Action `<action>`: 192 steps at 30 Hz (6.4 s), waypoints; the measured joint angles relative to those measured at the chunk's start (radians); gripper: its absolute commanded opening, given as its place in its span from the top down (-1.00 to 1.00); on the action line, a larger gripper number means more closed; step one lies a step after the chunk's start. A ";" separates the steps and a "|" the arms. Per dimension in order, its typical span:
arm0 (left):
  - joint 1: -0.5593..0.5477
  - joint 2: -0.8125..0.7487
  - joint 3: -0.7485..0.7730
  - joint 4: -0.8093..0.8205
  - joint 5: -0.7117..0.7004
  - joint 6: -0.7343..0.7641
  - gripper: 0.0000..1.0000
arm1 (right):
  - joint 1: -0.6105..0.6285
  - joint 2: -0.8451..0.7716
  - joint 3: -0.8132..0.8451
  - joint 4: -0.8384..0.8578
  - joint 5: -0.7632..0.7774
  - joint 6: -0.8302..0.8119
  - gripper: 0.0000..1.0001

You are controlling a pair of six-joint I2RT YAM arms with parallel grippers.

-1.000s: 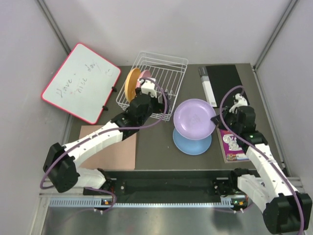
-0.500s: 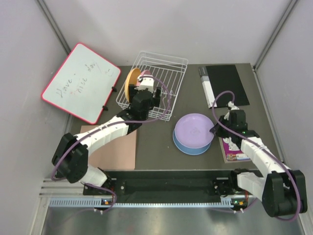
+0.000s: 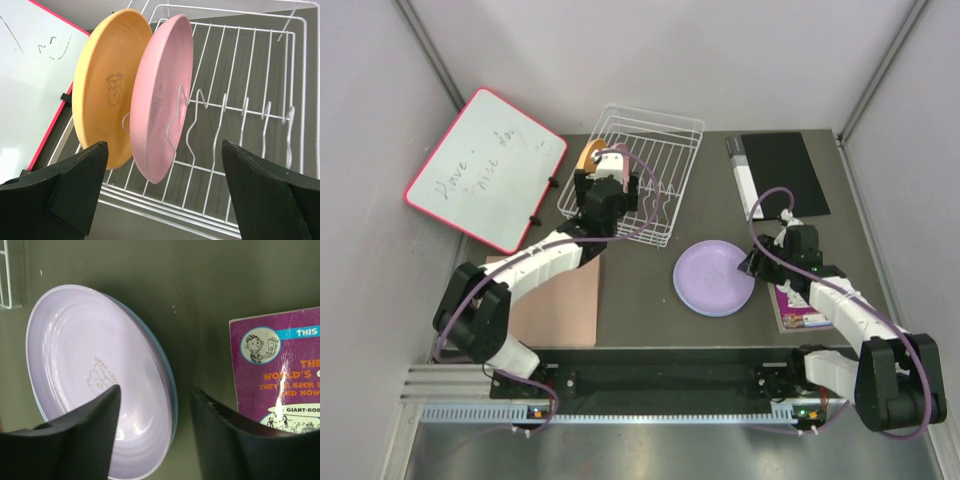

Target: Unload the plates from the dish rack

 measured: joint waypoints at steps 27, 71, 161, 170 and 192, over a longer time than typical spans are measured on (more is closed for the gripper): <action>0.082 0.197 0.074 0.082 -0.078 0.117 1.00 | 0.014 -0.084 0.114 -0.135 0.184 -0.034 -0.55; -0.061 -0.110 0.120 -0.280 0.320 -0.216 1.00 | 0.018 -0.293 0.114 0.043 -0.086 0.030 -0.74; 0.281 0.208 0.083 0.153 0.051 0.232 1.00 | 0.090 -0.183 0.185 -0.164 0.267 -0.018 -0.36; 0.128 0.209 -0.013 0.620 -0.261 0.583 1.00 | 0.090 -0.220 0.169 -0.168 0.262 -0.018 -0.82; 0.008 -0.211 0.025 -0.142 0.438 -0.290 1.00 | 0.090 -0.233 0.134 0.161 -0.085 0.089 -0.80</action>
